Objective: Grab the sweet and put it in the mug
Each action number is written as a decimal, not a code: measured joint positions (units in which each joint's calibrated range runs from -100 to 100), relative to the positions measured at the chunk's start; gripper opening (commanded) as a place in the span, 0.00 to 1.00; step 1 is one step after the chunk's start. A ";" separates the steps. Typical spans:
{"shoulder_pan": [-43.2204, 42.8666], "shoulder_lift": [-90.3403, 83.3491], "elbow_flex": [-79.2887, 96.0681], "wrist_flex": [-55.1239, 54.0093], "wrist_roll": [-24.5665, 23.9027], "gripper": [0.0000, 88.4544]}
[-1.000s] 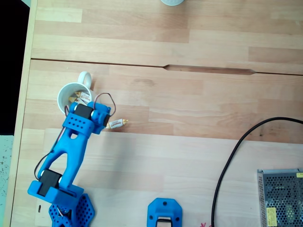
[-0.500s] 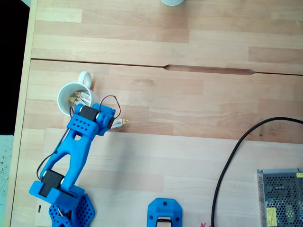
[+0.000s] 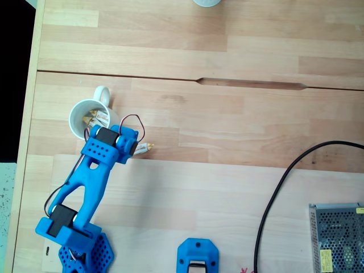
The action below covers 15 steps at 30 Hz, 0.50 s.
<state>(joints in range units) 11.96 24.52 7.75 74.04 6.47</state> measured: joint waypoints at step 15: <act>0.00 0.00 0.00 0.00 9.47 0.19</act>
<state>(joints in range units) 11.96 24.52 7.75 74.04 15.95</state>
